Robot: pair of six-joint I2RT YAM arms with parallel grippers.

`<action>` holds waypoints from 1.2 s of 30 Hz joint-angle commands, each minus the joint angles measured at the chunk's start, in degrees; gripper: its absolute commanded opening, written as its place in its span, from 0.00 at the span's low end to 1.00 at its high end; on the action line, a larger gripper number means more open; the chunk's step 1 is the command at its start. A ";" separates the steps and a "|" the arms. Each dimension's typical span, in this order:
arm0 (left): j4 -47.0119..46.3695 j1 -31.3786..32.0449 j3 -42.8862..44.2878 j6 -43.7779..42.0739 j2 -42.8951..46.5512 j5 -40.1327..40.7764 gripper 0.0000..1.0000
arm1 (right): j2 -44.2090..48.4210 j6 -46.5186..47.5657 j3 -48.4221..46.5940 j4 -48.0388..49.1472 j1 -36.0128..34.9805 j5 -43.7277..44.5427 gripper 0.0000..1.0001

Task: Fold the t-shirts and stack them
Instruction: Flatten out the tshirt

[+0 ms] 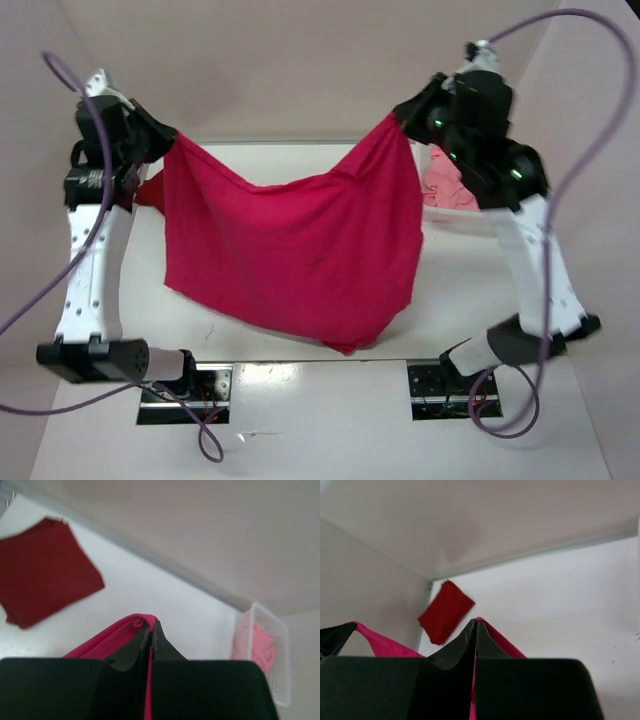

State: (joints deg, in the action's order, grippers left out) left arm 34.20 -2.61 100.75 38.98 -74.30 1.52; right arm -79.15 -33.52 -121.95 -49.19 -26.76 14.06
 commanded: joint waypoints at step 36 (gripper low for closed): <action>-24.02 -10.31 -44.92 3.12 1.78 -14.53 0.00 | 8.75 -3.13 61.72 22.91 15.95 -19.51 0.00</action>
State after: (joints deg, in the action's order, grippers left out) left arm 14.09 -12.84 58.72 44.69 -79.20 -13.17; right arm -74.81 -36.82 -63.99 -30.37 -11.07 -5.39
